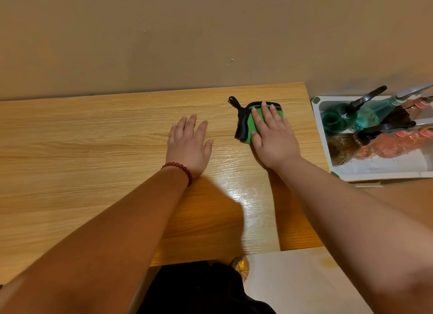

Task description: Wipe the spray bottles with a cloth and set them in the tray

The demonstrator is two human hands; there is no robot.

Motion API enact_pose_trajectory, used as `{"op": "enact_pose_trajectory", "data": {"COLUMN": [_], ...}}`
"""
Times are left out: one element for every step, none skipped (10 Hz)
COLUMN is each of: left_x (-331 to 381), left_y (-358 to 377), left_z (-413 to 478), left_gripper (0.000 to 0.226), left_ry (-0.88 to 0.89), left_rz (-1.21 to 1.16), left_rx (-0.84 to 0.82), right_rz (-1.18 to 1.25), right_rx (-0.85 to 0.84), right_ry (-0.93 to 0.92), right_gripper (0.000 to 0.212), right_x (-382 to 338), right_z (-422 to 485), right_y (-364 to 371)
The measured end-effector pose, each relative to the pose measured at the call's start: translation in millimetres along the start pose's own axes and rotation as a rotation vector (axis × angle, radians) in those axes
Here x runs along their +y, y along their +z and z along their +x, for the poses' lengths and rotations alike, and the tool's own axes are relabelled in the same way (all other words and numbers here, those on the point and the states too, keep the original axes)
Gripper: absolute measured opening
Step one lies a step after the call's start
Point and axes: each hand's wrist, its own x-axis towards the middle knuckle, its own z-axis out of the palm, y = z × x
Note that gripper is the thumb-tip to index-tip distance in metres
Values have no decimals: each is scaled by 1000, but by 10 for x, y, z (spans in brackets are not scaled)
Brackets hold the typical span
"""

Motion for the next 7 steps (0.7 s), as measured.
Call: {"op": "enact_pose_trajectory", "data": {"left_x": [2,-13,-8,12,14,1,4], "left_y": [51,94,115,132,128,128,114], "left_z": [-5,15,30,33,31,21,12], "left_gripper": [53,53,54,58,60,59,53], "left_ry": [0,10,4,2,2,12,0], "left_rz": [-16,-21,-14,-10,-15,-7,-3], "left_rx": [38,64,86,94,99,113,89], "right_rz": [-2,-9,-18,-40,-25,18,68], "right_rx": [2,-1,-6,-6,29,93,140], "right_ry": [-31,-68,-79,-57,-29,-20,-19], "right_gripper": [57,57,57,57,56,54,53], "right_x": [95,194,243,221,166,69,-76], "right_z": [110,204,241,233,190,101,-1], "right_y": [-23,-41,-57,-52,-55,-66,-50]}}
